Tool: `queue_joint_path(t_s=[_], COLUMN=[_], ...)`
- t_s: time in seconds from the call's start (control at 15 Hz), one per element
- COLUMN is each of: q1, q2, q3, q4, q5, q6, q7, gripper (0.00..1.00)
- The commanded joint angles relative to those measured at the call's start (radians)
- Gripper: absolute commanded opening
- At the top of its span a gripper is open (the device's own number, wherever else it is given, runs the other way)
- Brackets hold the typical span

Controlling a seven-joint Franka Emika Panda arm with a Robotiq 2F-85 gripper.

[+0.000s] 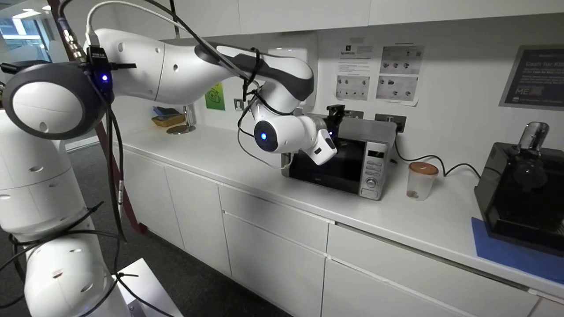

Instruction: Press a button on the microwave.

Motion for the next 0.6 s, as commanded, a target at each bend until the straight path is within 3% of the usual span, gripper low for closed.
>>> queue_joint_path(t_s=[0.0,0.53], q1=[0.000,-0.019], q2=[0.022,0.161], q3=[-0.008,-0.053], q4=[-0.019,0.050], q5=[0.102,0.169], q6=[-0.041,-0.052], q7=[-0.114,-0.141], gripper=[1.00,1.00])
